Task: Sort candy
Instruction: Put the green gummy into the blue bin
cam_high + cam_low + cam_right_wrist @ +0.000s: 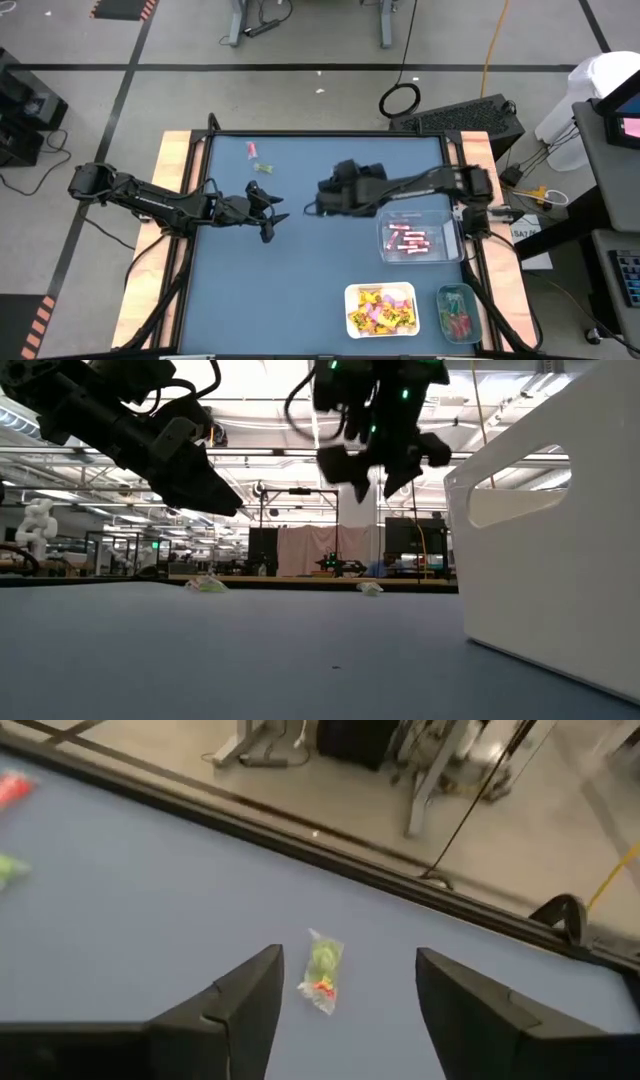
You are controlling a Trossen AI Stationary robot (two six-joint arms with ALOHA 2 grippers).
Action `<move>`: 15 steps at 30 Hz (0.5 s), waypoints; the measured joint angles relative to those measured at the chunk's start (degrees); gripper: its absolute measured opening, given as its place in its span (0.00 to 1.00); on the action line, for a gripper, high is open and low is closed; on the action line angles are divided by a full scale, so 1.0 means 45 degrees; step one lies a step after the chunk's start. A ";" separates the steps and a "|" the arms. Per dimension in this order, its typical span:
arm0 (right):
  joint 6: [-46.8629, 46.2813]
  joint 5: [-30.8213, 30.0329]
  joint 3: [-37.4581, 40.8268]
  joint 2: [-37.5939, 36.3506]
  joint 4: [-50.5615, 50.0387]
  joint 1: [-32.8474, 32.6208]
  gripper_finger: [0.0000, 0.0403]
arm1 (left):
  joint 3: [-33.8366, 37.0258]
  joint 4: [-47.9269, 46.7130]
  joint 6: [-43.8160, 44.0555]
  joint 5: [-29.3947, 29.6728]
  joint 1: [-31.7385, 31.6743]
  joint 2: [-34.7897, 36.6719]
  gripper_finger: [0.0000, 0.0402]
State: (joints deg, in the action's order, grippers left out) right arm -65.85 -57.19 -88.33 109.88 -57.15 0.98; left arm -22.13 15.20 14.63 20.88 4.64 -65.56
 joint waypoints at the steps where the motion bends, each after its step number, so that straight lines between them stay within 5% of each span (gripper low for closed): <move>1: -0.0102 -0.0338 0.0000 0.0321 -0.0004 -0.0134 0.54 | 0.0000 0.0005 0.0000 0.0000 0.0001 0.0001 0.62; 15: -0.0798 0.0159 0.0005 0.3012 0.0434 0.0404 0.51 | 0.0000 -0.0156 0.0264 0.0263 0.0001 0.0001 0.62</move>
State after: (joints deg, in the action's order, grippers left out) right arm -69.44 -56.47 -88.31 123.44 -55.19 2.80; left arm -22.13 14.50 15.82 22.07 4.64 -65.56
